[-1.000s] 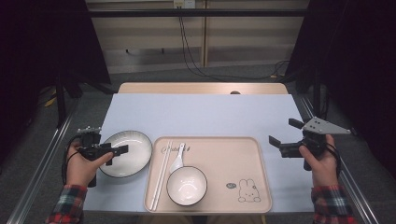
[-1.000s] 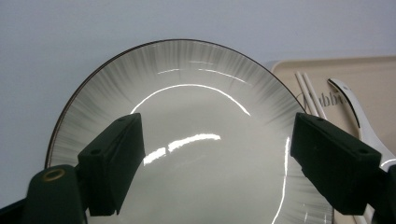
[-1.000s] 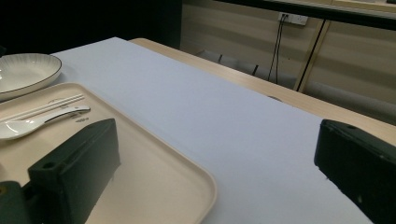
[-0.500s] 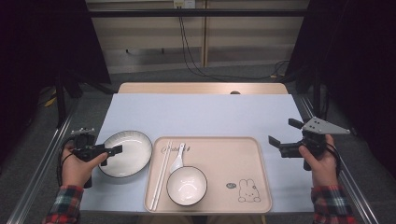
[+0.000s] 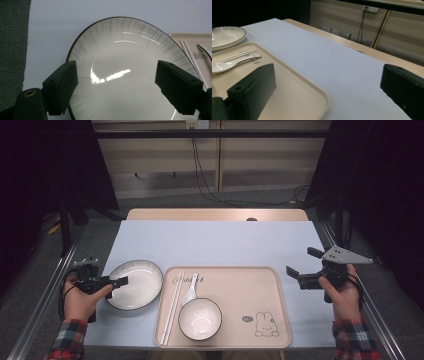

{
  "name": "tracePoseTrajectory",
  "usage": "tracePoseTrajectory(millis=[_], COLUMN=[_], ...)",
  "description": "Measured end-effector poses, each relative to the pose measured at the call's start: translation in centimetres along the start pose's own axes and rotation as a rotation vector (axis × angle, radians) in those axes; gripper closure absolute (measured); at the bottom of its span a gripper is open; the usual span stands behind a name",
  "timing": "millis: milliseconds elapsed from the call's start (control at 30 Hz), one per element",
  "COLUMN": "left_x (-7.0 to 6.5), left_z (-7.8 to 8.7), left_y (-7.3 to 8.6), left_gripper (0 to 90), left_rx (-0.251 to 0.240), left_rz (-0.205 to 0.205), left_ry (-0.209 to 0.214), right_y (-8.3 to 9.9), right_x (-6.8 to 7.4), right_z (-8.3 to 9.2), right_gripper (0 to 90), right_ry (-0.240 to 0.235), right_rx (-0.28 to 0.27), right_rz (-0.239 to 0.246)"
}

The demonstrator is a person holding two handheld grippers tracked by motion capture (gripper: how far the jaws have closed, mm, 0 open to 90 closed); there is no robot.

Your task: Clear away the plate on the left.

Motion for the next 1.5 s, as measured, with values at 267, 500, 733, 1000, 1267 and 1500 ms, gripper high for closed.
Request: tracePoseTrajectory(millis=[267,500,733,1000,1267,1500], left_x=[1.3,2.4,2.7,2.9,3.1,3.5], left_z=[0.5,-0.8,-1.1,-1.9,-2.0,-2.0], left_y=[0.3,1.3,1.5,2.0,2.3,2.6], left_gripper=[21.0,40.1,56.6,62.6,67.1,75.0], left_rx=[-0.016,0.007,0.009,-0.009,-0.056,-0.110], left_rz=[0.028,0.055,0.083,0.128,0.169,0.279], left_ry=[-0.026,-0.034,-0.031,-0.023,0.011,0.083], right_y=[0.0,0.0,0.0,0.0,0.0,-0.1], right_x=[0.0,0.0,-0.1,-0.2,-0.2,0.1], right_z=[-0.1,0.0,0.0,0.0,0.0,-0.3], right_gripper=[0.0,0.0,0.0,0.0,0.0,0.0], right_ry=[0.002,0.003,0.001,0.002,0.002,-0.001], right_rx=[0.000,0.002,0.003,-0.006,0.003,0.002], right_rz=[0.008,0.003,0.005,0.004,0.005,0.013])
Point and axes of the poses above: each handheld gripper's, and its own axes: z roughly backward along the jaws, y roughly out of its underside, x roughly to its left, the point moved 6 cm from there along -z, roughly forward along the jaws, and after that the axes turned 15 degrees about x, right-handed, at the moved point
